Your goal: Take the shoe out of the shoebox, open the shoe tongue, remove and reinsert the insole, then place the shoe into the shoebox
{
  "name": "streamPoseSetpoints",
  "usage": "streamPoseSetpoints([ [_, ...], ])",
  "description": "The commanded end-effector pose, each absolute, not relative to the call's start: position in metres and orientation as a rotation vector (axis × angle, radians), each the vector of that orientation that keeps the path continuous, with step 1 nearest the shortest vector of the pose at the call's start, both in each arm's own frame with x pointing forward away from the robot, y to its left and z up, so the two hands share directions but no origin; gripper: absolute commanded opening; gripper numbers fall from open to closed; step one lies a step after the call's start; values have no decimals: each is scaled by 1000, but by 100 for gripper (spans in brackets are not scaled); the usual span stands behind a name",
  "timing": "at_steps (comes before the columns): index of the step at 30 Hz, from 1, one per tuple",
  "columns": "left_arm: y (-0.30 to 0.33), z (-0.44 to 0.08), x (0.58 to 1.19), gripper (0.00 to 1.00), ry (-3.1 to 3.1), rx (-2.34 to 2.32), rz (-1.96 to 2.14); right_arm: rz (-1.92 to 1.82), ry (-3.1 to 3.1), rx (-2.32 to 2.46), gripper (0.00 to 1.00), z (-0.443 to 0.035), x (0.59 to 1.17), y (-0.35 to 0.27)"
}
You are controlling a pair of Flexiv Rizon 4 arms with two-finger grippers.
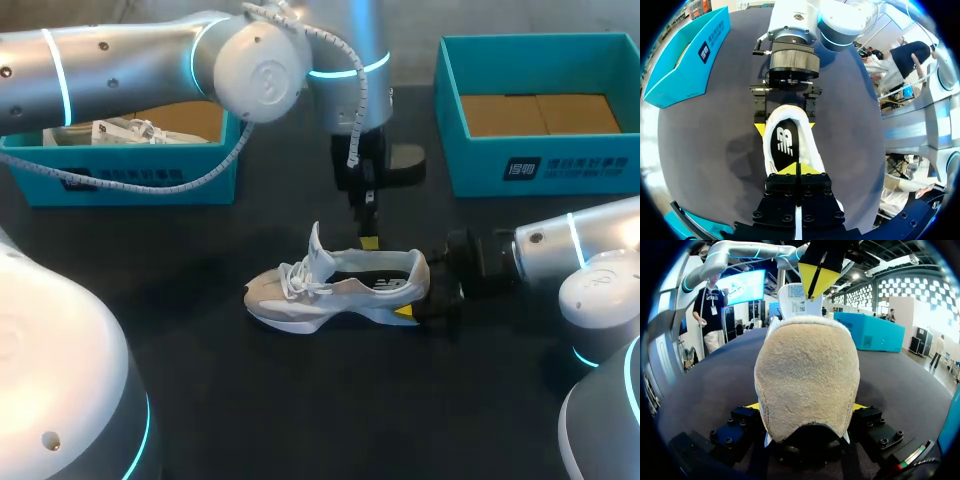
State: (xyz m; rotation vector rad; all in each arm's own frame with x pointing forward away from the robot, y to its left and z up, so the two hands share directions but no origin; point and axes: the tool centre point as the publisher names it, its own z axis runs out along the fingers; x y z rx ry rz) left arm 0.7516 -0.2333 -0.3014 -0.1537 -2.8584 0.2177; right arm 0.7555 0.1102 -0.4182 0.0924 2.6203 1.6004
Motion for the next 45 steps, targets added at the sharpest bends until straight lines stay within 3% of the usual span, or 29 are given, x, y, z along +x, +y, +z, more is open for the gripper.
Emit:
streamPoseSetpoints([
  [1, -242, -319, 746, 0, -2853, -201, 180, 1596, 2621, 93, 0, -419, 755, 112],
  [25, -245, -378, 731, 0, -2930, -295, 153, 1596, 2621, 93, 0, -419, 755, 112],
  [42, -239, -394, 724, 0, -2872, -353, 169, 1596, 2621, 93, 0, -419, 755, 112],
  [45, -239, -396, 722, 16, -2869, -361, 163, 1596, 2621, 93, 0, -419, 755, 112],
])
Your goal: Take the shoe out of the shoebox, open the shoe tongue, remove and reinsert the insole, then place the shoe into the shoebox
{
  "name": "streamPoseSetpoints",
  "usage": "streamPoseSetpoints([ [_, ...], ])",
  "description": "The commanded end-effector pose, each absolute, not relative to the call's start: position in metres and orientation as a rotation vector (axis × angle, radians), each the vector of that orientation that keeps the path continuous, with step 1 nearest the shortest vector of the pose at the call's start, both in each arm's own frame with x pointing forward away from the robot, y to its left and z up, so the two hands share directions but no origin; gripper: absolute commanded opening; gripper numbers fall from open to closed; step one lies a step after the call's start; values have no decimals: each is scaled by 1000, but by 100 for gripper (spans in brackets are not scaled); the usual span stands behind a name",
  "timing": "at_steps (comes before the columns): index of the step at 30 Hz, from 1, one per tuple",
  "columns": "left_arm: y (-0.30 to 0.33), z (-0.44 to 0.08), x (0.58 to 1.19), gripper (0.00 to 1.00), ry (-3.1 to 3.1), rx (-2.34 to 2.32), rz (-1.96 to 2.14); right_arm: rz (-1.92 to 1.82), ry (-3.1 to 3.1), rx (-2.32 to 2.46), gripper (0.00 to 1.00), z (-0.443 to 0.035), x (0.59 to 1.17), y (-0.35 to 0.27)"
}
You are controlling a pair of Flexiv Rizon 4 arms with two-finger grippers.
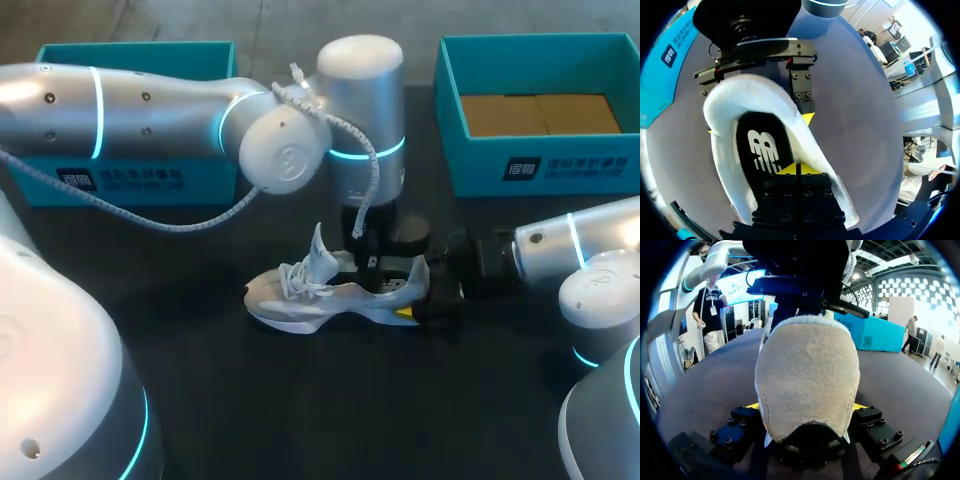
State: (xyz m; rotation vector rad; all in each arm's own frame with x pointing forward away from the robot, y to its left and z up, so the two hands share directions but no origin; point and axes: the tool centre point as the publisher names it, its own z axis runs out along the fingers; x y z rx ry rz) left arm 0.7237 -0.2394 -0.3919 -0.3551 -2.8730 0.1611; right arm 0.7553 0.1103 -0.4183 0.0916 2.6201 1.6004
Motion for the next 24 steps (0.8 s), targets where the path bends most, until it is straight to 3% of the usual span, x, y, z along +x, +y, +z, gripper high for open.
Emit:
streamPoseSetpoints([
  [1, -239, -396, 721, 21, -2869, -363, 160, 1596, 2621, 93, 0, -419, 755, 112],
  [9, -238, -410, 725, 25, -2883, -367, 119, 1596, 2621, 93, 0, -419, 755, 112],
  [11, -238, -417, 726, 36, -2900, -368, 93, 1596, 2621, 93, 0, -419, 755, 112],
  [15, -237, -427, 729, 43, -2959, -359, 68, 1596, 2621, 93, 0, -419, 755, 112],
  [19, -236, -435, 732, 44, -3018, -367, 60, 1596, 2621, 93, 0, -419, 755, 112],
  [24, -235, -444, 736, 37, -3060, -354, 50, 1596, 2621, 93, 0, -419, 755, 112],
])
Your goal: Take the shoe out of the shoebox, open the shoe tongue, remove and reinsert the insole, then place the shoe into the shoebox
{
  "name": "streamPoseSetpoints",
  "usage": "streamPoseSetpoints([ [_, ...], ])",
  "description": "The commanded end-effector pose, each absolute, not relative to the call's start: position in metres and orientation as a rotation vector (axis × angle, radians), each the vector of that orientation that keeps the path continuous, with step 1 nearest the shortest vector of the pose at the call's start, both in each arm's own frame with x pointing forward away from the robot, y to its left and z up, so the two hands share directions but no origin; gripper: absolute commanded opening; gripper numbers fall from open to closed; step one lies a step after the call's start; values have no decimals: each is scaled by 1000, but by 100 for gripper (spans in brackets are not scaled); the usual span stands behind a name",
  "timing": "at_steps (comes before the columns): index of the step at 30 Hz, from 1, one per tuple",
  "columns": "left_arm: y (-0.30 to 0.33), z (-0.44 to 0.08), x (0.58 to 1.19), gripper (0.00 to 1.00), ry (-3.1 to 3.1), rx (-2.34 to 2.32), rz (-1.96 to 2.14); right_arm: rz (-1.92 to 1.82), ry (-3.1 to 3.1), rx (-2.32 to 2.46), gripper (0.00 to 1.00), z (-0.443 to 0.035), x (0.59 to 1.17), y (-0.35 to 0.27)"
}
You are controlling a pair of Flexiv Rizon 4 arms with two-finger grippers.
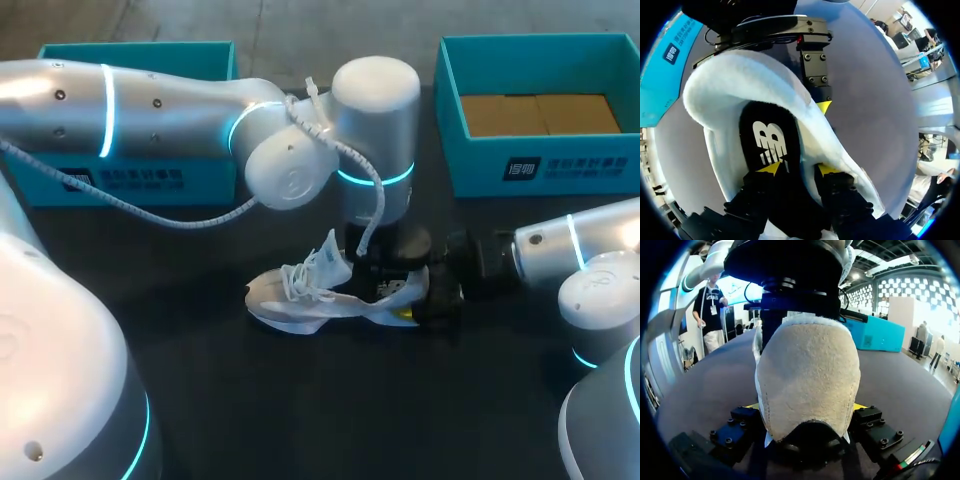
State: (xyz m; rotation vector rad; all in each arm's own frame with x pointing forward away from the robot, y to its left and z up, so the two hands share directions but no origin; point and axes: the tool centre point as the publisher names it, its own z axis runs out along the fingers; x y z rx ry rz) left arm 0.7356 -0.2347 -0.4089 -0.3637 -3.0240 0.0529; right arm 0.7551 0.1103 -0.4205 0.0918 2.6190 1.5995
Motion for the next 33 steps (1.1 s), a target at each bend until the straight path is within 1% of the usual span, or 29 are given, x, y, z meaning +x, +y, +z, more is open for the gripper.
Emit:
streamPoseSetpoints([
  [1, -235, -446, 737, 31, -3065, -350, 48, 1596, 2621, 93, 0, -419, 755, 112],
  [3, -234, -449, 739, 25, -3076, -346, 41, 1596, 2621, 93, 0, -419, 755, 112],
  [4, -234, -452, 741, 13, -3084, -346, 38, 1596, 2621, 93, 0, -419, 755, 112],
  [8, -234, -457, 744, 1, -3097, -343, 32, 1596, 2621, 93, 0, -419, 755, 112],
  [9, -234, -457, 744, 0, -3100, -342, 32, 1596, 2621, 93, 0, -419, 755, 112],
  [16, -234, -461, 747, 0, -3106, -340, 28, 1596, 2621, 93, 0, -419, 755, 112],
  [24, -227, -437, 754, 0, -3133, -284, 81, 1596, 2621, 93, 0, -419, 755, 112],
  [33, -225, -422, 751, 0, -3139, -277, 119, 1596, 2621, 93, 0, -419, 755, 112],
])
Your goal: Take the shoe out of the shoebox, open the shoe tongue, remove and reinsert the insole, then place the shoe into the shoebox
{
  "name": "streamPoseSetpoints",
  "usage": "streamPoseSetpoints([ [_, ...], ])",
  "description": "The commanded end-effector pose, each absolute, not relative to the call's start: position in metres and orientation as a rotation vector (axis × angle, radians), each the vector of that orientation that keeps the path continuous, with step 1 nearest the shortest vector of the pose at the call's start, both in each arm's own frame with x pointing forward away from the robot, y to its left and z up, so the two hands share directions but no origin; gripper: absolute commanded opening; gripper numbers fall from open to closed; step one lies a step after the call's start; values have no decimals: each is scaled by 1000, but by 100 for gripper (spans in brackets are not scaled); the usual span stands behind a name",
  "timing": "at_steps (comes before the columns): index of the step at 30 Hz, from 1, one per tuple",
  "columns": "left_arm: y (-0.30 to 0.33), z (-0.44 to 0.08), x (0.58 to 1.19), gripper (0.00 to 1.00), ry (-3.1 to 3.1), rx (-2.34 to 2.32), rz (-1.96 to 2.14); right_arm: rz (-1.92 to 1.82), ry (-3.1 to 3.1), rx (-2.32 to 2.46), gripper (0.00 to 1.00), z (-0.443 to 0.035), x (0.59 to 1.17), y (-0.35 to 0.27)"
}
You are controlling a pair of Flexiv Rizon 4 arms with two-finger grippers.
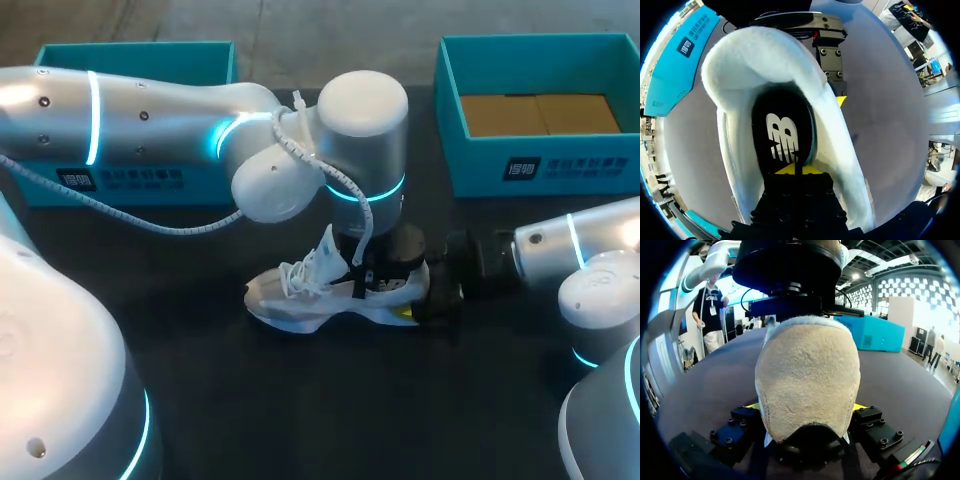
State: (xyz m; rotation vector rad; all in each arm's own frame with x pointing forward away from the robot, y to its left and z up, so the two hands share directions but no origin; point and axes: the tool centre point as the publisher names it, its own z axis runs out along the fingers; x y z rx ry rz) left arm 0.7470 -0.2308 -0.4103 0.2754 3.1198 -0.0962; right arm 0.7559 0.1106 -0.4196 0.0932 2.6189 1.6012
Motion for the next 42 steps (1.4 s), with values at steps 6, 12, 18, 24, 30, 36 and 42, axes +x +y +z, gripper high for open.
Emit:
streamPoseSetpoints([
  [6, -223, -409, 752, 0, 3105, 257, -178, 1596, 2621, 93, 0, -419, 755, 112],
  [12, -221, -398, 756, 0, 3115, 237, -237, 1596, 2621, 93, 0, -419, 755, 112],
  [18, -217, -387, 755, 0, 3137, 220, -293, 1596, 2621, 93, 0, -419, 755, 112],
  [24, -216, -375, 755, 0, 3154, 222, -338, 1596, 2621, 93, 0, -419, 755, 112],
  [30, -217, -369, 756, 0, 3171, 237, -312, 1596, 2621, 93, 0, -419, 755, 112],
  [36, -222, -361, 756, 0, 3163, 271, -311, 1596, 2621, 93, 0, -419, 755, 112],
  [42, -224, -350, 755, 0, 3145, 287, -347, 1596, 2621, 93, 0, -419, 755, 112],
])
